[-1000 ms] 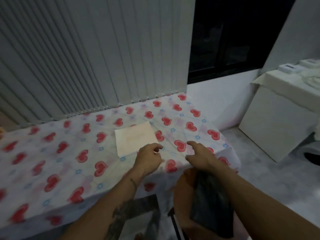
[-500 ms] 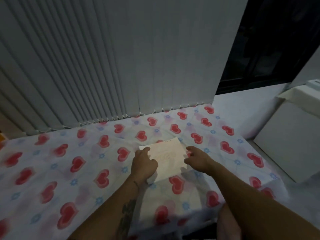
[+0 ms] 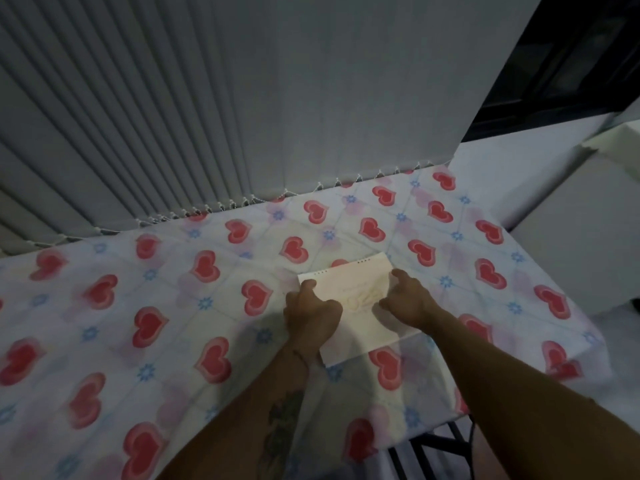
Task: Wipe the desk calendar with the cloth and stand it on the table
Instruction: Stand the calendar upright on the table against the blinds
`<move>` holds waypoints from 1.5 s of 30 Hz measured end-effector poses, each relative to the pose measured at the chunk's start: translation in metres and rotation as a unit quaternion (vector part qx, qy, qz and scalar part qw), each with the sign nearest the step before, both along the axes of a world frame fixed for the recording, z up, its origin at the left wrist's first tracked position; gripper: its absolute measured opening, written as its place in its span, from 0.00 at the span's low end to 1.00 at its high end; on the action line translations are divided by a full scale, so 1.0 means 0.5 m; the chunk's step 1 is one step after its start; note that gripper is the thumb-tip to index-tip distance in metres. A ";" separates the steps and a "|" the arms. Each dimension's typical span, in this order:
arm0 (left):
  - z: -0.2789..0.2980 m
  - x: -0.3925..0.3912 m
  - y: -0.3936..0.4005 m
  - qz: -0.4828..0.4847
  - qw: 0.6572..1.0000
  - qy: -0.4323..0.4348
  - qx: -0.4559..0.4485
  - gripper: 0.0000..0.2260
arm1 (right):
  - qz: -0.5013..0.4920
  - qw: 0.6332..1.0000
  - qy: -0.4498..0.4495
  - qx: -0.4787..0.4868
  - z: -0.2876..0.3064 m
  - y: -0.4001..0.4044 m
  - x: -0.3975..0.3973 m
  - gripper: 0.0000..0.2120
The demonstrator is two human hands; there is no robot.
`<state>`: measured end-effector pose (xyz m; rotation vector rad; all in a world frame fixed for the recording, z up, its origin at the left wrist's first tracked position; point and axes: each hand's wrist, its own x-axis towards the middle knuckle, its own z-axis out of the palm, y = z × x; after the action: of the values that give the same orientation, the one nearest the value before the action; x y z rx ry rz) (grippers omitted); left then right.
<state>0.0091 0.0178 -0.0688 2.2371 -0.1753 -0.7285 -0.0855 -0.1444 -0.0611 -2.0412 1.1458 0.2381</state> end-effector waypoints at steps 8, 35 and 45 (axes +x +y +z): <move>0.023 0.027 0.006 0.093 0.988 -0.070 -0.099 0.19 | -0.060 0.992 -0.114 -0.016 0.027 0.012 0.011 0.28; 0.112 0.106 0.032 0.251 0.942 -0.139 -0.174 0.26 | -0.015 0.958 -0.285 0.014 0.083 0.013 0.134 0.18; 0.112 0.095 0.034 0.269 0.939 -0.134 -0.170 0.25 | -0.024 0.942 -0.334 -0.006 0.082 0.037 0.133 0.25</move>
<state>0.0567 0.0349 -0.0129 1.9093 0.1684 -0.0853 -0.0189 -0.1259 -0.0203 -1.8726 0.7597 -0.4616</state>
